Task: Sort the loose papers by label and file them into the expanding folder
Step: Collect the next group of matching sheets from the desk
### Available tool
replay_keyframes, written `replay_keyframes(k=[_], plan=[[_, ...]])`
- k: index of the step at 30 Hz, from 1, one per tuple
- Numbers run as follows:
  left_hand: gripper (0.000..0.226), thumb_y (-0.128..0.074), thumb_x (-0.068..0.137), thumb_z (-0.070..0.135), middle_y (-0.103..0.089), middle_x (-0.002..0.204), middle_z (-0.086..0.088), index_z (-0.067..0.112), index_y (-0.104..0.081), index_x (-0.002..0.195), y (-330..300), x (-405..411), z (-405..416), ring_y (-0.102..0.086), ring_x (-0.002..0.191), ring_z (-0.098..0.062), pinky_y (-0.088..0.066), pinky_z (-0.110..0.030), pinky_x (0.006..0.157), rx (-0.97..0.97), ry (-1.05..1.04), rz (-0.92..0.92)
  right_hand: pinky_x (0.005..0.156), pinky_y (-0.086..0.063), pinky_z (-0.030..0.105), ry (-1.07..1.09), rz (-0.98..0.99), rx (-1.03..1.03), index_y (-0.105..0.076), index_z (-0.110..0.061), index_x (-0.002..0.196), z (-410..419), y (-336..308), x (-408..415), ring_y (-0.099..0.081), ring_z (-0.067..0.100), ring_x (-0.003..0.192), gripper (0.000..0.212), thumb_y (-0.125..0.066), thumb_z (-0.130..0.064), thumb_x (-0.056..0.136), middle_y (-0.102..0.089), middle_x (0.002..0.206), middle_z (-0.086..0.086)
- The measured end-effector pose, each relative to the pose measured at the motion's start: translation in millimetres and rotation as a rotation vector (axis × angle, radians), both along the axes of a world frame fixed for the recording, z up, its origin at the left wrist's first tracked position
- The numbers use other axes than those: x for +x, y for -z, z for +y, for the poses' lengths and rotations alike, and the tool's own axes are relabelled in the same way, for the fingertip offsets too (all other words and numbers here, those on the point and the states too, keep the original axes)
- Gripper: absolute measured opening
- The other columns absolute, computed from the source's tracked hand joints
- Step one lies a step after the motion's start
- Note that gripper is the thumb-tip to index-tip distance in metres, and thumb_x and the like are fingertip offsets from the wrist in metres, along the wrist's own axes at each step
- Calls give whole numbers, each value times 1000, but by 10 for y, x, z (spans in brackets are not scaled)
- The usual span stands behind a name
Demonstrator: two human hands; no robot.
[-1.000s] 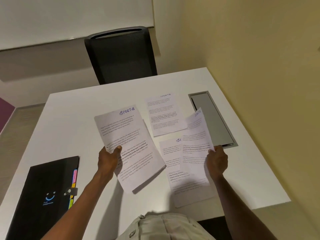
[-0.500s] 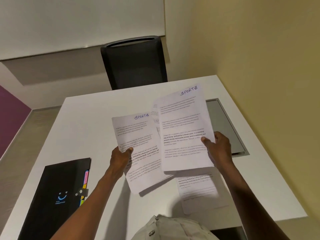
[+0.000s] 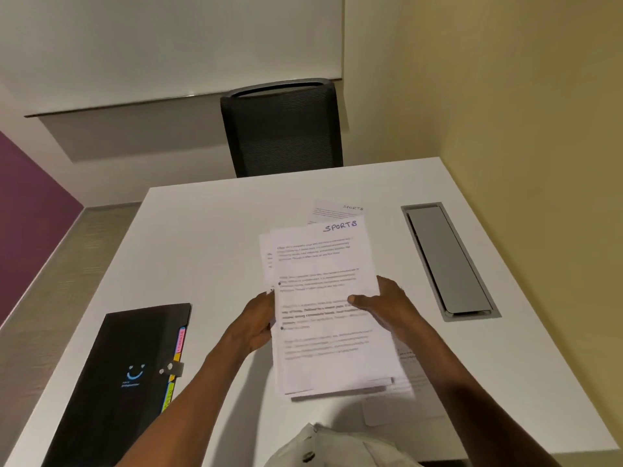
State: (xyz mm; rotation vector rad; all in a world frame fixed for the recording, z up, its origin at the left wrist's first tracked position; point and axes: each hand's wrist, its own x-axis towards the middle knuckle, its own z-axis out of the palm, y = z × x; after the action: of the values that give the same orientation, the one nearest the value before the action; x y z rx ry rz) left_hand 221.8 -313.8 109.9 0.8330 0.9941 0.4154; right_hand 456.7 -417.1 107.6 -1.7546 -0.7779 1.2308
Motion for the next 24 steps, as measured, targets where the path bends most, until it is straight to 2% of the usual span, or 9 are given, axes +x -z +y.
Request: replay_keyframes(k=[2,4,7,9,13,15,18,20,24], plan=[[74,-44,86,76,-68,126,-12,21,-61,133,-29,68,-11,-63,118,-36,-49,-53,102,-81,-89,-83,96,-53,41,27,-46,46,-68,-16,113,59,78,-149,-69,14,97,40,-81,-15,75,-74,106,-4],[74,-45,84,76,-72,118,-9,21,-63,129,-67,132,-27,-69,108,-30,-55,-47,94,-2,-189,-64,90,-56,38,90,-130,109,-69,-18,113,112,90,-269,-69,14,93,39,-80,-14,76,-73,105,-4],[25,-71,90,30,-77,103,-4,16,-70,110,-213,136,-59,-75,92,-18,-59,-31,75,374,-217,67,79,-59,35,169,-177,213,-67,-17,111,181,9,-330,-69,12,88,36,-79,-15,77,-73,99,-6],[29,-81,81,19,-77,103,1,18,-72,109,-242,101,-41,-74,95,-17,-59,-32,80,513,-196,138,74,-57,28,202,-177,273,-66,-18,107,198,-58,-344,-68,8,86,32,-78,-13,79,-71,97,-8],[39,-88,73,17,-77,103,4,20,-72,108,-112,14,-91,-73,95,-15,-58,-33,81,496,-248,168,62,-49,7,211,-108,293,-61,-20,111,156,16,-405,-63,-2,84,35,-77,-12,81,-66,94,-14],[43,-91,69,18,-77,102,3,19,-73,108,57,-59,-183,-73,95,-17,-59,-35,81,457,-248,225,65,-50,9,198,-63,221,-62,-13,115,88,229,-470,-66,8,90,39,-78,-11,79,-68,100,-6],[42,-91,68,13,-77,96,3,19,-72,105,304,-182,-363,-73,92,-15,-58,-24,71,402,-252,302,70,-50,13,85,-98,134,-62,-11,121,-25,517,-572,-66,22,102,44,-78,-12,80,-69,110,3],[41,-90,69,12,-77,97,4,18,-72,105,375,-225,-434,-72,91,-11,-56,-19,67,388,-258,317,66,-48,10,44,-121,119,-63,-13,121,-40,568,-599,-66,19,100,41,-75,-15,83,-69,111,3],[37,-89,72,17,-76,97,5,21,-71,104,459,-277,-438,-71,89,-8,-54,-24,71,375,-266,375,67,-54,15,37,-102,93,-63,-13,119,-23,609,-647,-67,15,92,36,-74,-15,84,-70,105,1]])
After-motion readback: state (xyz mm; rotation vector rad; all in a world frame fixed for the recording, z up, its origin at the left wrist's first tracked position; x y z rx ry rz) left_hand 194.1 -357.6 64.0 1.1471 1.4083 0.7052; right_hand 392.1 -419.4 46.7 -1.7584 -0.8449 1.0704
